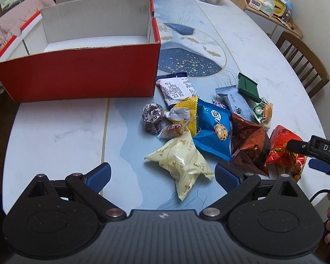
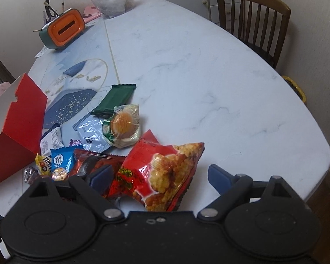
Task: Organize snacks
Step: 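Grasp the foil-wrapped candy with the left tool while the right tool grasps the red chip bag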
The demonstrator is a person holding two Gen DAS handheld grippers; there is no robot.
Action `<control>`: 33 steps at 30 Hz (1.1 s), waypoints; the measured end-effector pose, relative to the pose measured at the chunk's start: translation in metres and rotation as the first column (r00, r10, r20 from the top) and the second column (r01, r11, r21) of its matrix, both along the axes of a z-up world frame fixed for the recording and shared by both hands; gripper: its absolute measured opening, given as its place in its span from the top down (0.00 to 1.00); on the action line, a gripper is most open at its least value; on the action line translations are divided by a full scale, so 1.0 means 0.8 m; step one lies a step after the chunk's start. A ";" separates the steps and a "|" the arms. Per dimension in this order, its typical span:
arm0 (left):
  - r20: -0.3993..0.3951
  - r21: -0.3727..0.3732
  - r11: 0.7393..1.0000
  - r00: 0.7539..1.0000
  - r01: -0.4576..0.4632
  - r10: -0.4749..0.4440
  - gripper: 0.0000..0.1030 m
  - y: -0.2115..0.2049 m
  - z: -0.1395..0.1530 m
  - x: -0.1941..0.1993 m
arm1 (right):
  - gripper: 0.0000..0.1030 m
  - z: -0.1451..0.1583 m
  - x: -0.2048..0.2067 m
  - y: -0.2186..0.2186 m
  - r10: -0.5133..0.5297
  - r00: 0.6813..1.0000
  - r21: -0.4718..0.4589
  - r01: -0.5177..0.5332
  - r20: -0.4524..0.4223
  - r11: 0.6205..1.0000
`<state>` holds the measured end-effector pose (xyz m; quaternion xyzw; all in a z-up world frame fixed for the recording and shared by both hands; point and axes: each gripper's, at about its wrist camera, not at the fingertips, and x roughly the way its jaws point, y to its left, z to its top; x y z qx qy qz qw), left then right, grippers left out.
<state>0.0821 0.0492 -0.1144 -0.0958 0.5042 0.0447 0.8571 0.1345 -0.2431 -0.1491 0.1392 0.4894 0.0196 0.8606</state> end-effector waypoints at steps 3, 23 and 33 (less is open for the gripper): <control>-0.009 -0.016 1.000 1.000 -0.005 0.005 0.01 0.001 -0.008 0.010 | 0.10 -0.007 0.007 0.002 0.001 1.000 0.011 -0.001 -0.022 1.000; 0.021 -0.062 0.984 0.985 -0.168 0.169 0.03 0.063 -0.015 0.078 | 0.29 -0.013 0.026 0.002 0.048 0.998 0.055 -0.047 -0.035 0.997; -0.042 -0.029 0.997 0.997 -0.072 0.071 0.42 0.051 -0.046 0.102 | 0.30 -0.011 0.026 0.001 0.052 0.998 0.042 -0.050 -0.043 0.998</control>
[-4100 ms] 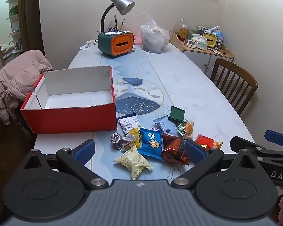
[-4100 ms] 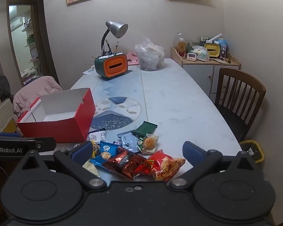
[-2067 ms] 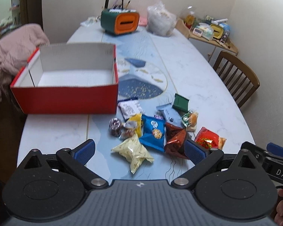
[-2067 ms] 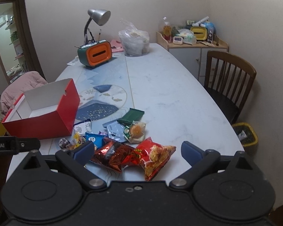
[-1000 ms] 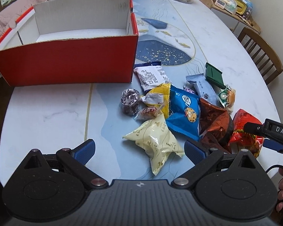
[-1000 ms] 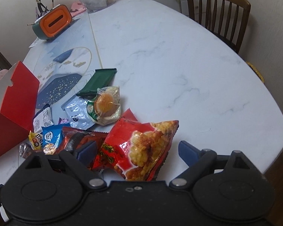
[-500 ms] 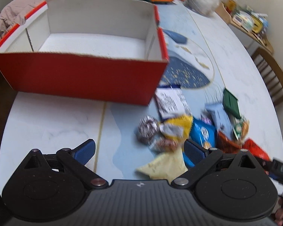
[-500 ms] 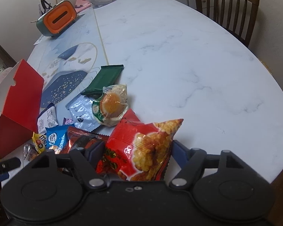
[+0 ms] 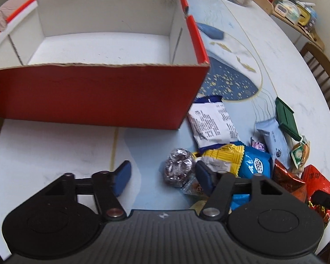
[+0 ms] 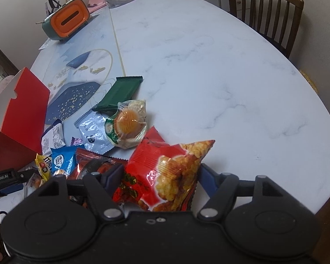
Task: Organize snacks
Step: 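Grasp the foil-wrapped candy with the left tool while the right tool grasps the red chip bag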
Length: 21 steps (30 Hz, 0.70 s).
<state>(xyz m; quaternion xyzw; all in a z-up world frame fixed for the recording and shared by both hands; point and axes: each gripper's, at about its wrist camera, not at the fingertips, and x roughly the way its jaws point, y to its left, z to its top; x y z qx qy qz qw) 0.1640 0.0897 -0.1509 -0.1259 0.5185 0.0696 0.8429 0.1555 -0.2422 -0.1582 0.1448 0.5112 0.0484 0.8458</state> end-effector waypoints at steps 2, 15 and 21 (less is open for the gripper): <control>0.000 -0.012 1.000 1.000 0.008 -0.008 0.52 0.000 -0.001 0.002 | 0.30 0.000 0.001 -0.001 -0.002 1.000 -0.002 0.002 0.001 1.000; 0.026 -0.055 0.998 1.000 -0.002 0.004 0.74 0.003 0.004 -0.003 | 0.34 0.012 -0.009 -0.009 -0.014 1.000 -0.016 0.014 0.028 1.000; 0.049 -0.062 0.998 0.999 -0.016 0.019 0.74 0.007 0.025 -0.017 | 0.35 0.034 -0.018 -0.008 -0.002 0.997 -0.023 0.004 0.075 1.000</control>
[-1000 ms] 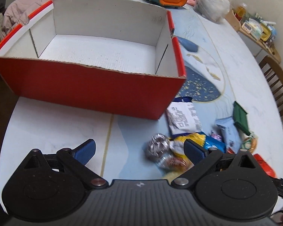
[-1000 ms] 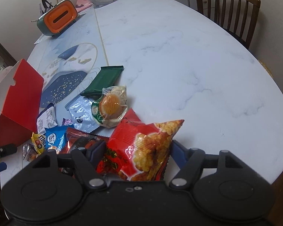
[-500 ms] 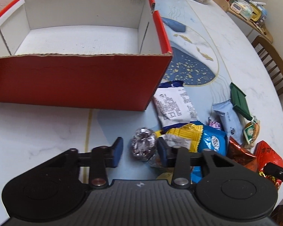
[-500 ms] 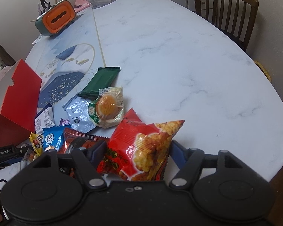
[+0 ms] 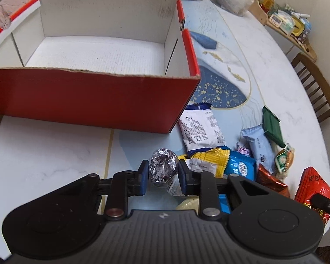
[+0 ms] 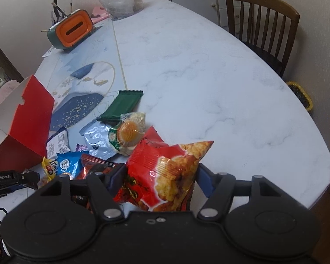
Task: Organize snacks
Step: 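Carry the foil candy and red chip bag into the box with both tools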
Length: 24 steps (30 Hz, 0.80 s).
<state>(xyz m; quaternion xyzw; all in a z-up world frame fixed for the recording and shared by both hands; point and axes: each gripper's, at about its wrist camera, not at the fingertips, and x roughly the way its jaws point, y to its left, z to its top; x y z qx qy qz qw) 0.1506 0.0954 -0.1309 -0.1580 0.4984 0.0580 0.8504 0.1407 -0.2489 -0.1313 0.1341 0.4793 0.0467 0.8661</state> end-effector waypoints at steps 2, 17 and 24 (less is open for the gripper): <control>0.015 0.001 1.000 1.000 -0.005 0.005 0.74 0.001 0.009 -0.006 | 0.35 0.007 -0.003 0.000 0.002 1.000 -0.001 -0.002 0.011 1.000; 0.097 0.027 0.999 0.995 -0.034 0.031 0.74 0.017 0.072 -0.048 | 0.35 0.066 -0.018 0.041 0.120 0.988 0.010 -0.122 0.092 0.993; 0.132 0.043 0.997 0.990 -0.063 0.057 0.74 0.037 0.100 -0.065 | 0.35 0.100 -0.012 0.087 0.225 0.962 0.004 -0.228 0.152 0.974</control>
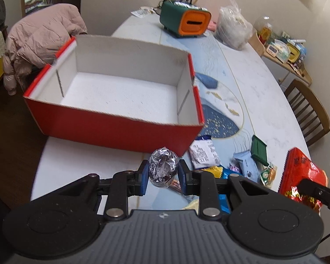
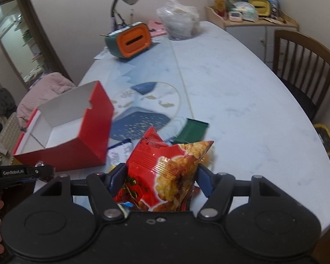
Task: Organize snacks
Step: 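Carry the foil candy and red chip bag into the box with both tools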
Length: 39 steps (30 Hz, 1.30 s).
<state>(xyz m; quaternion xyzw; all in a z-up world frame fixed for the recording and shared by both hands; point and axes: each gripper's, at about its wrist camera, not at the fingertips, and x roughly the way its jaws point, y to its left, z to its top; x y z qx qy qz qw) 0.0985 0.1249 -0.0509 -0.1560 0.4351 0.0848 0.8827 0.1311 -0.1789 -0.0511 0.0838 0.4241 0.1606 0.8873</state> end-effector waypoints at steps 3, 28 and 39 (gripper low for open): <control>0.016 0.010 1.000 1.000 -0.021 0.021 0.74 0.012 0.013 -0.006 | 0.35 0.013 0.005 0.020 0.046 0.999 0.006 -0.046 0.022 0.999; -0.035 0.084 0.977 0.980 -0.195 0.198 0.74 0.142 0.035 0.075 | 0.35 0.021 0.128 0.238 0.415 0.908 -0.090 -0.410 0.046 0.907; -0.160 0.148 0.970 0.964 -0.191 0.214 0.74 0.184 0.004 0.147 | 0.35 -0.016 0.170 0.305 0.503 0.864 -0.144 -0.502 -0.037 0.853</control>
